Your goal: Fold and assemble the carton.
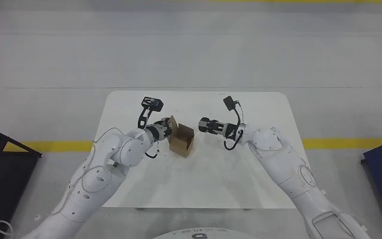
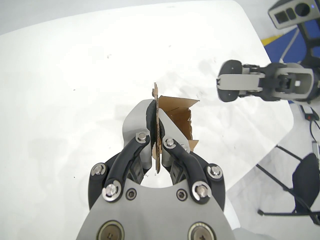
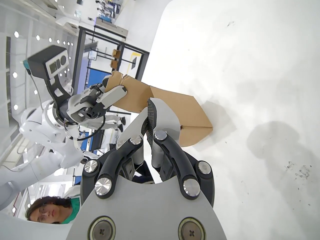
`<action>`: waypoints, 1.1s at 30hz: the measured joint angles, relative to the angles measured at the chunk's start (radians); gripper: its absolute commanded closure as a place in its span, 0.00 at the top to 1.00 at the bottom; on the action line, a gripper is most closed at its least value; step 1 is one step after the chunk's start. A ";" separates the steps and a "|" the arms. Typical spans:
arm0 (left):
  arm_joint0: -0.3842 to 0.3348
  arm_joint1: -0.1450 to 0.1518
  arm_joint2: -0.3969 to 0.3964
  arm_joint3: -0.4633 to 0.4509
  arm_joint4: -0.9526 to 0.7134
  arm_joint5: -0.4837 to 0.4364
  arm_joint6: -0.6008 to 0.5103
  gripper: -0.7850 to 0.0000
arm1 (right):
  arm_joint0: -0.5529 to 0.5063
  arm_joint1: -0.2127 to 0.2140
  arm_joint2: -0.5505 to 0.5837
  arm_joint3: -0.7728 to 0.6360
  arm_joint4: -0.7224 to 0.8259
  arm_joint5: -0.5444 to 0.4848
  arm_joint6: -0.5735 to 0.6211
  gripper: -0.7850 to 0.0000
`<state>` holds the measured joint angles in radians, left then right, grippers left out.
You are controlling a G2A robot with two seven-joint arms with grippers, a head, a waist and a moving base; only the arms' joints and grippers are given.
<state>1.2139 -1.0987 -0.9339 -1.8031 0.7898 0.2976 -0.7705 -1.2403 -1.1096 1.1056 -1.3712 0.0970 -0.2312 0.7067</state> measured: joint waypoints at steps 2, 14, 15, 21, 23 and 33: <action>-0.021 -0.010 0.025 0.003 0.032 0.066 -0.001 0.00 | 0.001 0.000 0.006 0.009 0.019 -0.001 0.005 0.00; -0.130 -0.070 0.137 0.122 -0.018 0.143 -0.020 0.00 | 0.110 -0.032 -0.065 0.111 0.102 0.143 0.040 0.00; -0.133 -0.074 0.144 0.126 -0.015 0.148 -0.018 0.00 | 0.132 -0.040 -0.080 0.135 0.107 0.170 0.030 0.00; -0.139 -0.087 0.159 0.140 0.000 0.160 -0.013 0.00 | 0.205 -0.068 -0.146 0.221 0.113 0.226 0.025 0.00; -0.139 -0.090 0.159 0.144 0.002 0.161 -0.015 0.00 | 0.220 -0.075 -0.167 0.238 0.094 0.244 0.021 0.00; -0.136 -0.105 0.164 0.156 0.026 0.177 -0.022 0.00 | 0.254 -0.095 -0.223 0.280 0.050 0.292 0.063 0.00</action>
<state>1.0779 -1.2032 -0.7703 -1.6468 0.8160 0.4745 -0.7930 -0.9861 -1.2041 0.8825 -1.0907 0.1475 0.0605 0.7698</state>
